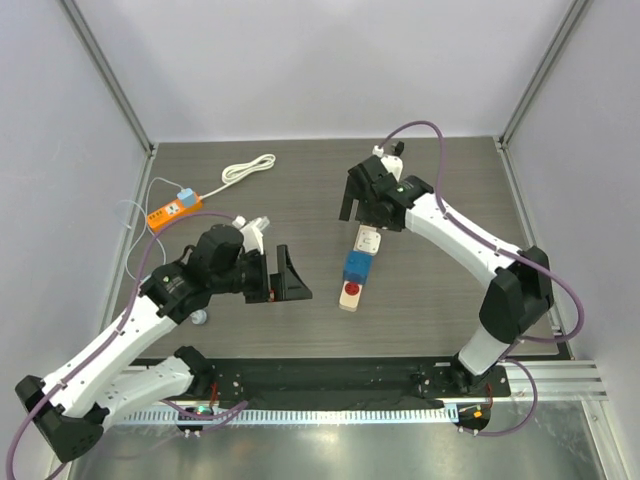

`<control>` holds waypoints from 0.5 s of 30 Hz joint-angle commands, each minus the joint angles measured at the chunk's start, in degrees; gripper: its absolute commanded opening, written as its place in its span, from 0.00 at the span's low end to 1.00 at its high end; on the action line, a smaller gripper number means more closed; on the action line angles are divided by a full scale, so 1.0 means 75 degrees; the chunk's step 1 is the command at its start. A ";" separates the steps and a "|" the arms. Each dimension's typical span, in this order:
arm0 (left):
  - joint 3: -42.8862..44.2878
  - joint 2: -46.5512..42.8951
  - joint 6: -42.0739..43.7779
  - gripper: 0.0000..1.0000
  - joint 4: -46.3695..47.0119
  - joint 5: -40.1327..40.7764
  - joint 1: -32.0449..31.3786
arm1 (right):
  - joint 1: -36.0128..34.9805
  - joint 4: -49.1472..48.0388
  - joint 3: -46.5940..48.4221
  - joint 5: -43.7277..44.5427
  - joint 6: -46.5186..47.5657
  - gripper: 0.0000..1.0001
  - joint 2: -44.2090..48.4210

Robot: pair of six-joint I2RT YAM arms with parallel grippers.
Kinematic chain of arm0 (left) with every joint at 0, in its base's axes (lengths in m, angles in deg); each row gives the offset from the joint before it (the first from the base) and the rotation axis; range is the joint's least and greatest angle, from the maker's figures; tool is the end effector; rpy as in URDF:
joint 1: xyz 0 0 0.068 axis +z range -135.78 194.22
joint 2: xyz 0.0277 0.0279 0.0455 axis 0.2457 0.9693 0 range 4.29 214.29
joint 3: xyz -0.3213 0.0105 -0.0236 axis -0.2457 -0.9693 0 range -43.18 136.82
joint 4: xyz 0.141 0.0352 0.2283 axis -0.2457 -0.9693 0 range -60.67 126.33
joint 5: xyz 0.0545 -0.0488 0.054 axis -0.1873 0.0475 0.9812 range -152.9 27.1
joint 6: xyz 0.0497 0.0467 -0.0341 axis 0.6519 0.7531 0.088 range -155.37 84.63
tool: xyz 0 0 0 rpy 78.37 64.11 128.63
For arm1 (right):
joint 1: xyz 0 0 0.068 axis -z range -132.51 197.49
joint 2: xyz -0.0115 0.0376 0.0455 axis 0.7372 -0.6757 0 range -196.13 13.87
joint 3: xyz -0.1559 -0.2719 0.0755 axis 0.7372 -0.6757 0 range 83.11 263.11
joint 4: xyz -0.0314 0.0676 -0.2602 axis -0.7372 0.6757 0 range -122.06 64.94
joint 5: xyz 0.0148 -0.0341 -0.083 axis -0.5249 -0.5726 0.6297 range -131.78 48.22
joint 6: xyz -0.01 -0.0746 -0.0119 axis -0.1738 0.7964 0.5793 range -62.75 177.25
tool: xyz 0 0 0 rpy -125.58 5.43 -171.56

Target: Pull the plug off the socket

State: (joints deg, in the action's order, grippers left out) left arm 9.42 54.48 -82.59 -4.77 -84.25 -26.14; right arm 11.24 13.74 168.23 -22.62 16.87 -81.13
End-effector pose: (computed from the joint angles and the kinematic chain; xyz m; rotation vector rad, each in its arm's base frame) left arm 0.1181 -0.1313 0.3421 0.0760 2.4964 -1.1652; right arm 0.3229 0.2105 0.3312 0.2175 2.4617 0.1458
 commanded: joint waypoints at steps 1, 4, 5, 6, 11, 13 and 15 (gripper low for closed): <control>0.0627 0.0232 -0.0254 1.00 -0.0110 0.1200 -0.0558 | 0.0052 0.0010 -0.0344 0.0421 0.0193 1.00 0.0642; 0.1118 0.1062 -0.0266 1.00 -0.0098 0.1953 -0.1460 | 0.0378 -0.0013 -0.0987 0.0458 -0.0110 1.00 0.1251; 0.1514 0.1332 -0.0197 1.00 -0.0109 0.2489 -0.1950 | 0.0485 -0.0071 -0.1176 0.0237 -0.0158 1.00 0.1369; 0.1727 0.1961 -0.0092 1.00 -0.0168 0.2749 -0.2175 | 0.0578 -0.0141 -0.1398 0.0072 -0.0194 1.00 0.1614; 0.2865 0.3653 0.0518 1.00 -0.0543 0.4389 -0.2938 | 0.1269 -0.1007 -0.3191 -0.0644 -0.0159 1.00 0.2575; 0.3041 0.4202 0.0647 1.00 -0.0251 0.4591 -0.2951 | 0.1492 -0.1219 -0.3973 -0.0644 -0.0205 1.00 0.3264; 0.3170 0.4556 0.0729 1.00 0.0018 0.4767 -0.2963 | 0.1949 -0.1640 -0.4526 -0.0761 -0.0206 1.00 0.3735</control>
State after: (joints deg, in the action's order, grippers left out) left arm 30.33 86.59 -79.75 -6.48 -56.16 -48.19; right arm 23.15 7.32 138.61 -26.45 16.28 -59.41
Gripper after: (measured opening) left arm 0.996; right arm 0.996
